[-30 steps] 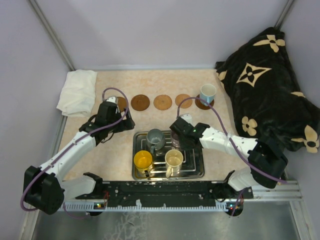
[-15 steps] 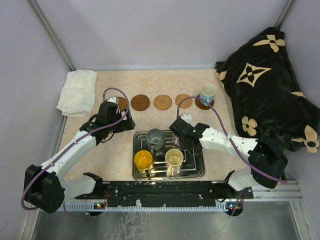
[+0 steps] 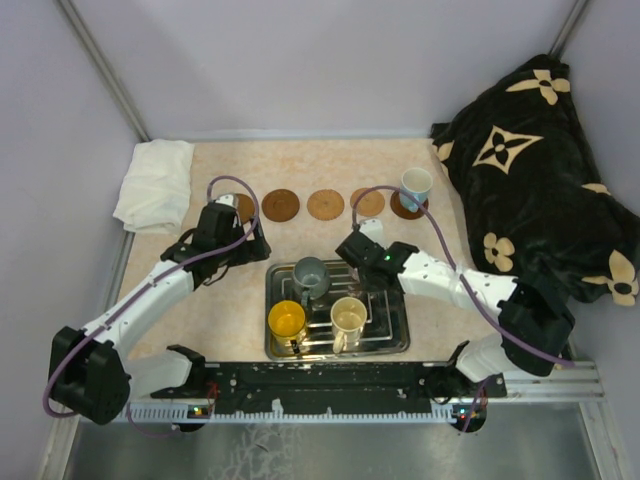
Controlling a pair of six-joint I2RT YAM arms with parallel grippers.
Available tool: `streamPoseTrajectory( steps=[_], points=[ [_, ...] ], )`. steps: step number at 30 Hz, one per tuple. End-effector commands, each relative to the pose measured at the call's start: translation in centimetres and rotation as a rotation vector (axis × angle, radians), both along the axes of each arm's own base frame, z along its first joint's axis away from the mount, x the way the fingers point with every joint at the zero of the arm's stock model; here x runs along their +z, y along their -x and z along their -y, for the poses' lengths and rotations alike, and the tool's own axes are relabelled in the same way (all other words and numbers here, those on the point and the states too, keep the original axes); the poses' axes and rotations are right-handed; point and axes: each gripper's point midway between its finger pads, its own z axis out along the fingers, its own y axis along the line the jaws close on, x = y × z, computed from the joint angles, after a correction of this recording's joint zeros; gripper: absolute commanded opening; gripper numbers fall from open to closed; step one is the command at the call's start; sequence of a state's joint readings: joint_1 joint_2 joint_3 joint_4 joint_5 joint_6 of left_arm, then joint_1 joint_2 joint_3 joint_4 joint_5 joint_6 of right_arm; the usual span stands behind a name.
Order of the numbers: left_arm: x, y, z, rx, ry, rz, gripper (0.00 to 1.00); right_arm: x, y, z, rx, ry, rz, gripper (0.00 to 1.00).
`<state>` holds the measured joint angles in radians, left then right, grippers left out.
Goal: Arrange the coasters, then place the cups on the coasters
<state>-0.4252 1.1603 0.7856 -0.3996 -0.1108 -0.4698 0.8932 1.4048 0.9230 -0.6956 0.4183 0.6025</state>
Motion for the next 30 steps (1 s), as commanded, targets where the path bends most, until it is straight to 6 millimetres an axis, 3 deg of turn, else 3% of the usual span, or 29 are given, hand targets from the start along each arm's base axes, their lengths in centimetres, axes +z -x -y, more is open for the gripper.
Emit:
streamPoseTrajectory(
  steps=[1,8,17,23,30],
  points=[
    [0.4,-0.4,0.4,-0.021,0.005,0.021,1.0,6.3,-5.6,-1.5,-0.04,-0.013,0.273,0.0],
    [0.5,-0.5,0.5,-0.022,0.005,0.027,1.0,9.4,-9.7,-2.3,-0.015,0.069,0.391,0.0],
    [0.6,-1.1,0.5,-0.018,-0.006,0.029,1.0,11.7,-17.9,-1.1,-0.043,0.043,0.426,0.0],
    [0.4,-1.6,0.5,-0.007,-0.019,0.023,1.0,10.4,-23.3,-0.4,-0.045,0.061,0.388,0.0],
    [-0.1,-2.5,0.5,-0.003,-0.043,0.006,1.0,9.0,-27.4,-0.8,-0.049,0.074,0.361,0.0]
  ],
)
